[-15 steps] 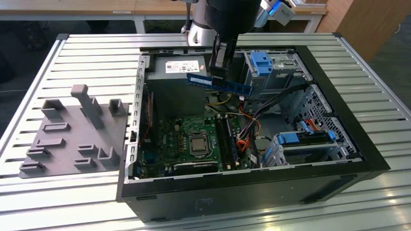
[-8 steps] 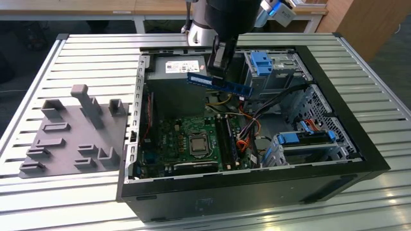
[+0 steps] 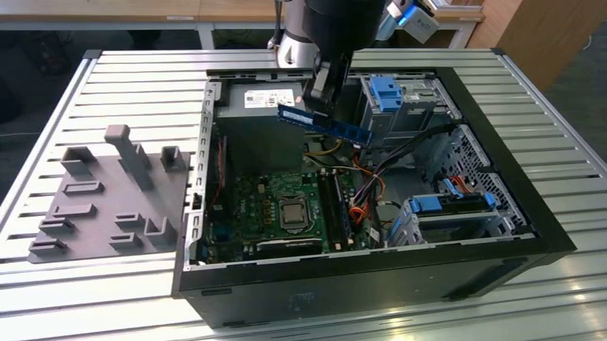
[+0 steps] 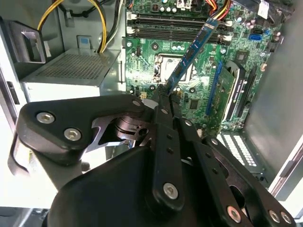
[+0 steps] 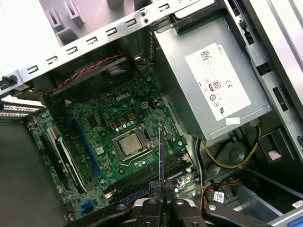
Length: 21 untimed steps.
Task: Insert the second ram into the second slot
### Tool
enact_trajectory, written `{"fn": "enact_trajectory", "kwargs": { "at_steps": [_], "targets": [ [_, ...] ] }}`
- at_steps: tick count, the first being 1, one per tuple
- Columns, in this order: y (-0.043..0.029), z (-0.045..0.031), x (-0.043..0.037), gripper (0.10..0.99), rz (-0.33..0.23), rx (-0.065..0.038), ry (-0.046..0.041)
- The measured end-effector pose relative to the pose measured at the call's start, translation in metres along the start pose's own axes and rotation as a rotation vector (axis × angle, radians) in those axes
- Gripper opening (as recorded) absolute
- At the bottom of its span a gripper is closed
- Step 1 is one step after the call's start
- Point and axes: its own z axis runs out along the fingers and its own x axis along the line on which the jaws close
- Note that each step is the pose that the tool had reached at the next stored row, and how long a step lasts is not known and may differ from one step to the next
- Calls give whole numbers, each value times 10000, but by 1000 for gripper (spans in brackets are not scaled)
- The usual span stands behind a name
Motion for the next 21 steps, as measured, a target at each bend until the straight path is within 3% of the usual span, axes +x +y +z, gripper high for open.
{"fn": "enact_trajectory", "kwargs": {
  "at_steps": [21],
  "targets": [
    [0,0,0,137,1201,13,-45]
  ]
}}
